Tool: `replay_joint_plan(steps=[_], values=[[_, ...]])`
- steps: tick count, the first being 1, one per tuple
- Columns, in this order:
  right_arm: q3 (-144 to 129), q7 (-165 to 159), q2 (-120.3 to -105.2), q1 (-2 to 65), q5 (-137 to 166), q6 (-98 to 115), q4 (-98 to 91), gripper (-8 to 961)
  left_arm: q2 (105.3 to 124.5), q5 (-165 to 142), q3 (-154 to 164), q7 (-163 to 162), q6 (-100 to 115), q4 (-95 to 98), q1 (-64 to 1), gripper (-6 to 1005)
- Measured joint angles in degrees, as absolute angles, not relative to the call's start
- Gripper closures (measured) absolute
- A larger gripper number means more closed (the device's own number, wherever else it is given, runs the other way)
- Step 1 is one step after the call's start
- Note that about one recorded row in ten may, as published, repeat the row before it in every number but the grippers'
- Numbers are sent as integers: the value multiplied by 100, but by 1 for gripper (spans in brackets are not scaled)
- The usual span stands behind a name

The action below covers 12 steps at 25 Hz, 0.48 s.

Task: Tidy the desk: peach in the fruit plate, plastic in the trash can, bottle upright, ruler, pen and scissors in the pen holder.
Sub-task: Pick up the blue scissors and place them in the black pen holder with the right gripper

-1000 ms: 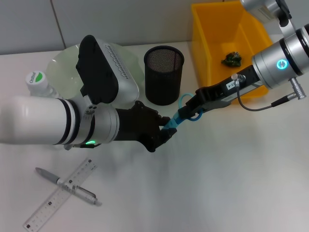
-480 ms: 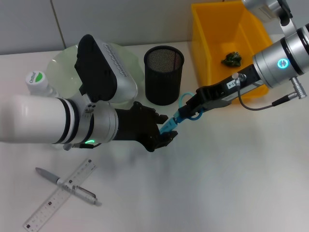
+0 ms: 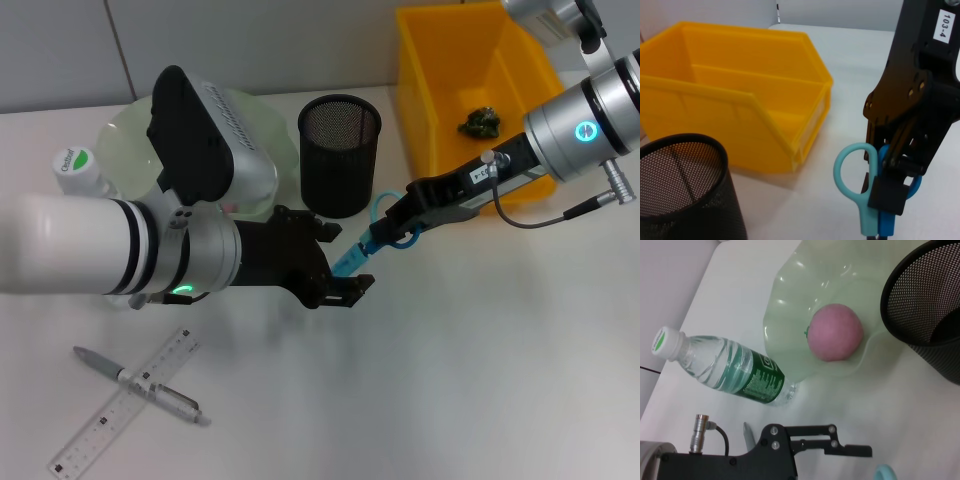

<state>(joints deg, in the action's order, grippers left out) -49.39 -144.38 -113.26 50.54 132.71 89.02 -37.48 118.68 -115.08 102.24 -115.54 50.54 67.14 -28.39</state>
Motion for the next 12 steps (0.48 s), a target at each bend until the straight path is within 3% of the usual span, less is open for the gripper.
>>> replay_joint_plan(steps=[12], values=[[-4926,-14417,-11185,5042,13271,8877,-3780,882,11842,-11299,10067,-11352,5122,6783,-2574,211]])
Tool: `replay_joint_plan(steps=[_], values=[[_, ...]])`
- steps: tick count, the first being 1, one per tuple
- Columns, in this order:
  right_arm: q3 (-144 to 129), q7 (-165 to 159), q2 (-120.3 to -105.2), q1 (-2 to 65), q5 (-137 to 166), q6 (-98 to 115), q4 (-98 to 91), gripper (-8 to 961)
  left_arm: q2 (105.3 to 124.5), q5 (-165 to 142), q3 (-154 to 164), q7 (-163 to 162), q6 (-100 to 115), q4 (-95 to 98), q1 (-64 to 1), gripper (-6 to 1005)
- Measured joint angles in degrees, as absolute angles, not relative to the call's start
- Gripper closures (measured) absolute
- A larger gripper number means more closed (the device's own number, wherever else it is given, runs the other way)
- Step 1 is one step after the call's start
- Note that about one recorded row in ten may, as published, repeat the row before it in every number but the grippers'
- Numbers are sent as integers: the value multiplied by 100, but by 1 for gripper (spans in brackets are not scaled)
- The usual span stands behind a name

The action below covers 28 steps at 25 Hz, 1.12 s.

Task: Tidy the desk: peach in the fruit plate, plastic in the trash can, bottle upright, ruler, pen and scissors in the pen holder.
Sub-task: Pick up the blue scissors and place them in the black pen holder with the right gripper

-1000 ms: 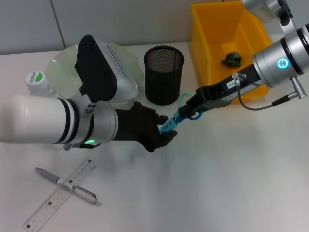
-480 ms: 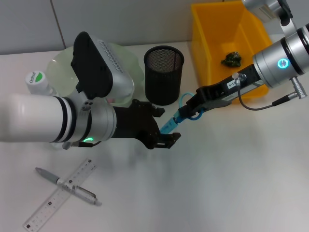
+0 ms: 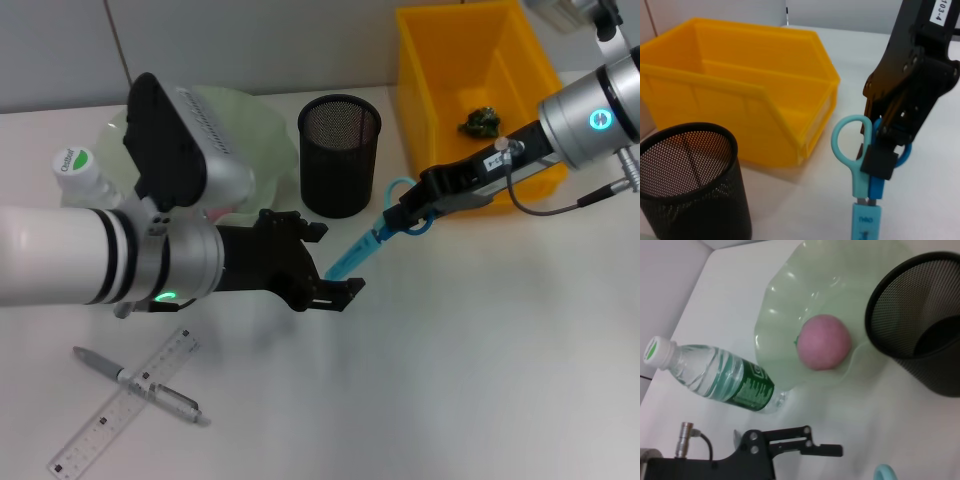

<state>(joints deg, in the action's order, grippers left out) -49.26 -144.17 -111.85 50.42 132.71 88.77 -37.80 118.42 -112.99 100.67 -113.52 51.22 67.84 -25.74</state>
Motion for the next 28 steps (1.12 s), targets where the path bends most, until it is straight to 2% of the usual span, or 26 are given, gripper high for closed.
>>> replay_joint_plan(steps=[7,15,17,18,19,21,23,24,28], values=[[-4664,-14415,-11013,5040,13272,9184,-3936,882,11847,-10927,9622,-10896,5444,6635,-2455,192],[-4330,-14429,-10735,5166,13248,9666,-4238,882,11848,-10757,9418,-10573,5581,6493,-2275,193],[-4266,-14437,-10637,5244,13237,9764,-4258,882,11847,-10703,9414,-10519,5586,6484,-2243,193],[-4243,-14458,-10486,5364,13217,9860,-4277,882,11845,-10687,9413,-10504,5588,6479,-2231,193],[-4243,-14458,-10486,5364,13217,9860,-4277,881,11842,-10675,9410,-10494,5592,6475,-2224,193],[-4259,-14486,-10339,5480,13209,9904,-4269,881,11841,-10667,9407,-10489,5612,6468,-2218,193],[-4295,-14526,-10122,5683,13231,9932,-4231,881,11843,-10663,9399,-10489,5661,6443,-2217,193],[-4295,-14526,-10122,5683,13231,9932,-4231,881,11843,-10663,9399,-10489,5661,6443,-2217,193],[-4329,-14587,-9897,6025,13447,9916,-4174,881,11848,-10541,9395,-10397,5757,6404,-2209,193]])
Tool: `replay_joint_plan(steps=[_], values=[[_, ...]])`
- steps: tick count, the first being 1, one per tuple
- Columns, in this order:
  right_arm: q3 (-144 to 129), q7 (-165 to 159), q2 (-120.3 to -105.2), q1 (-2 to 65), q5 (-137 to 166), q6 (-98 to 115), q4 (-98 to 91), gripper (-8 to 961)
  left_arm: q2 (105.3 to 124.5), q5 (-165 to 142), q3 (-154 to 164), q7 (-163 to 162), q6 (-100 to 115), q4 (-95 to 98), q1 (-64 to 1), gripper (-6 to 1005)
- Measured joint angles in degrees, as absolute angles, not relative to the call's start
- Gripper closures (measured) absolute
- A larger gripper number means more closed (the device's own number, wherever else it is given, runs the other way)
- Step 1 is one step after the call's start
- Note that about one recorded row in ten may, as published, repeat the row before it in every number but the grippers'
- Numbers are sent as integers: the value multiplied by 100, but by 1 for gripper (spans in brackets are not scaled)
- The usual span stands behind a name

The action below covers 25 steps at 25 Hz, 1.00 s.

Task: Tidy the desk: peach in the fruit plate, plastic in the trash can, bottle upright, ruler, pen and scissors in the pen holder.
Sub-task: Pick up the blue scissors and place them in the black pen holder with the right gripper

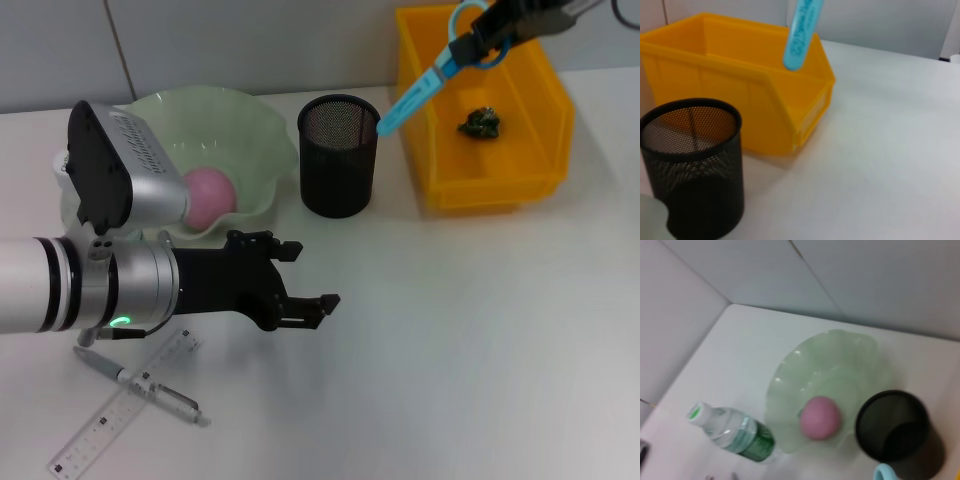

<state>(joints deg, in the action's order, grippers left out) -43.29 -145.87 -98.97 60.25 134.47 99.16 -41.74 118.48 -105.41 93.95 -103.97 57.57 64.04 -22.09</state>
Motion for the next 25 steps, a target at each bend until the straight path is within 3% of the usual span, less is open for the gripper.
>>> replay_joint_plan(steps=[4,11,25], values=[[-4326,-14601,-9862,6323,13888,9860,-4128,881,11844,-10318,9394,-10243,5814,6334,-2204,193],[-4418,-14574,-9947,7013,14712,9472,-3708,881,11847,-10134,9395,-10122,5832,6270,-2199,194],[-5468,-14581,-10344,7543,14810,8555,-3318,881,11857,-9908,9398,-10114,5876,6257,-2113,194]])
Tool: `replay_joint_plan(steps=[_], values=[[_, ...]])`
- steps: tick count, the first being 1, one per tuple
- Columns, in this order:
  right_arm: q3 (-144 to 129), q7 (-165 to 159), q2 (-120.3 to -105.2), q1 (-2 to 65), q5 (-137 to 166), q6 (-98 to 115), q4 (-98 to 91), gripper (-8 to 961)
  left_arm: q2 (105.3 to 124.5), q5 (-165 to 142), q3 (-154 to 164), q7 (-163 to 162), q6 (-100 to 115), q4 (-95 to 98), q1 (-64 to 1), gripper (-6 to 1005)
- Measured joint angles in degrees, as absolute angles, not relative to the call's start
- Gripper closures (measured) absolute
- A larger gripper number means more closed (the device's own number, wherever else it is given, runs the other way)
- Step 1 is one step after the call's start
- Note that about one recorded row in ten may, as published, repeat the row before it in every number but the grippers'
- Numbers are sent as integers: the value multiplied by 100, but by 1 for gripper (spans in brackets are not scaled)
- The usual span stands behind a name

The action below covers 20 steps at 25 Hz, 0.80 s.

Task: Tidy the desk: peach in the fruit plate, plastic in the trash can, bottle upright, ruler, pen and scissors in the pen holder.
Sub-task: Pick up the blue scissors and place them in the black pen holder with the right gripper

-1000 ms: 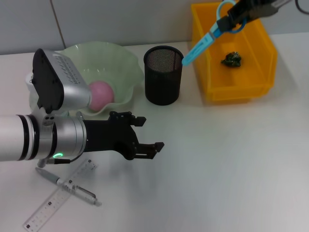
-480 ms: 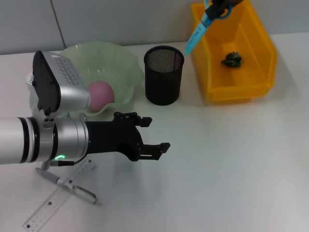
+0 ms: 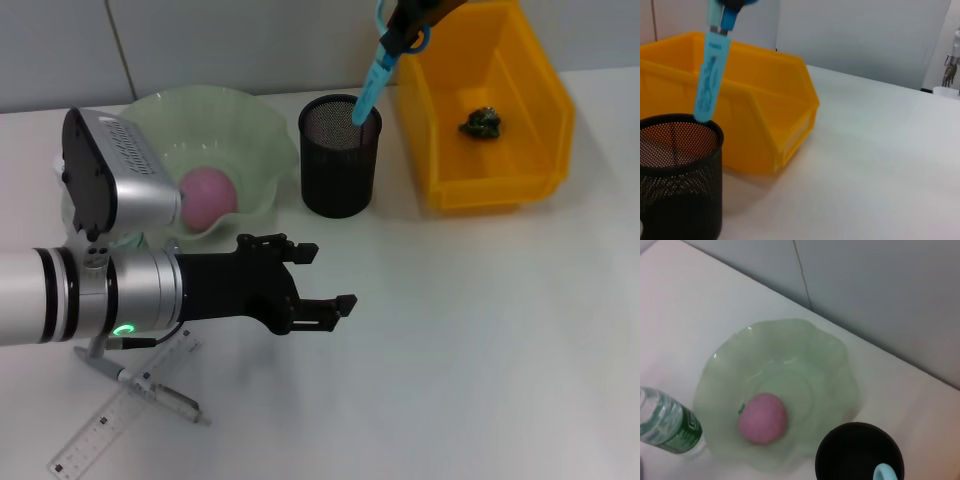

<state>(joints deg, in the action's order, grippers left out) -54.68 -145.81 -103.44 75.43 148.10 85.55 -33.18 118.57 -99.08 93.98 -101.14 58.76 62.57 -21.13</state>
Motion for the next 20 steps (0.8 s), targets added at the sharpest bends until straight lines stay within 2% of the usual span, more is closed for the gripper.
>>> replay_joint_plan(steps=[7,9,10,12,20], values=[[-5689,-14593,-10510,7607,14882,8201,-3202,881,11857,-9864,9417,-10114,5884,6257,-2093,194],[-5708,-14597,-10580,7625,14973,8109,-3195,881,11857,-9826,9412,-10115,5920,6251,-2057,195],[-5714,-14598,-10660,7653,15093,8011,-3177,881,11857,-9812,9411,-10118,5938,6227,-2050,195],[-5714,-14598,-10694,7662,15150,7964,-3170,881,11856,-9775,9409,-10112,5941,6176,-2048,195],[-5723,-14607,-11014,7780,15583,7535,-2954,881,11850,-9727,9404,-10030,5973,6108,-2047,195]])
